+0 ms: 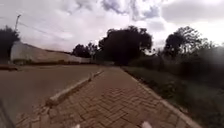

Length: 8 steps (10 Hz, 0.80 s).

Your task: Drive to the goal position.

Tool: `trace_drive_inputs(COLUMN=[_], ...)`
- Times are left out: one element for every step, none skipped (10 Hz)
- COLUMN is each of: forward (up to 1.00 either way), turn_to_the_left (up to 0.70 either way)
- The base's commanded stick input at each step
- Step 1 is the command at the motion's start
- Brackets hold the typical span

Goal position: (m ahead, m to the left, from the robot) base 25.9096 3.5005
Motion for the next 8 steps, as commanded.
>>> trace_drive_inputs(forward=[0.5, 0.5, 0.5, 0.5, 0.5, 0.5, 0.5, 0.5], turn_to_the_left=[0.0, 0.0, 0.0, 0.0, 0.0, 0.0, 0.0, 0.0])
